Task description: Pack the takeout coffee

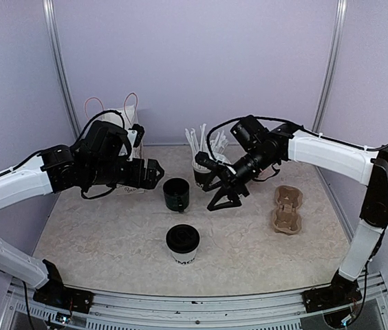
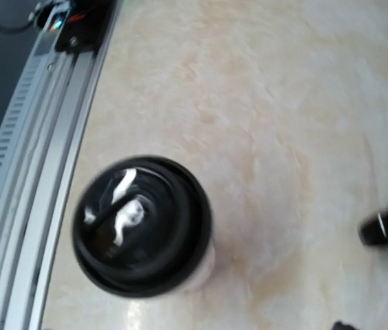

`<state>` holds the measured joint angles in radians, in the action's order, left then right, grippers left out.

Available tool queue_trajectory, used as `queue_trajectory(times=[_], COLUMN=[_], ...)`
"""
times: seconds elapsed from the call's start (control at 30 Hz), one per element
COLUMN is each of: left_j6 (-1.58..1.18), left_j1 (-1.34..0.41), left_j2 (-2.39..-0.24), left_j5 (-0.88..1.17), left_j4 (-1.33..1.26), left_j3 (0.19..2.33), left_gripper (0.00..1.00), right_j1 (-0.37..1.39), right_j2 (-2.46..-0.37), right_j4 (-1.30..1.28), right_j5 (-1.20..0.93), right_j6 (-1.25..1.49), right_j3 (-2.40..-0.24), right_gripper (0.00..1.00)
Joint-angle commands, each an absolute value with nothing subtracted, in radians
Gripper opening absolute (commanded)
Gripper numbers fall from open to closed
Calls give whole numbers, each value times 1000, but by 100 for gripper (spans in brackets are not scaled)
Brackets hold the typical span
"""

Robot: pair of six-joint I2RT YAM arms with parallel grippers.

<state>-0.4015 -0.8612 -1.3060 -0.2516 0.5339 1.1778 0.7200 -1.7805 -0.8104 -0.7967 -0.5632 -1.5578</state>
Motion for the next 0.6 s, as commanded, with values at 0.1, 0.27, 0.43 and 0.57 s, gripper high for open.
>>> queue_trajectory(times=[0.1,0.27,0.43,0.57], left_j6=[-355,-375,-392,-395], left_j1=[-804,-804,-803,-799], left_j2=[-1288,-1307,-1271,-1247], left_j5=[-304,-275,-278,-280], left_j4=[413,421,405,401], left_j3=[1200,1195,1150,1127], left_gripper=[99,99,99,99], right_j1=[868,951,991,1006], right_j2=[-1831,-1905,-1961,-1987], right_j4=[-838,-862,-874,-882], right_j5=[-623,-523,-476,-462], right_j6=[-685,-701,-698,-696], right_j3=[-1623,-1668,-1706,-1719], right_gripper=[87,88,89,89])
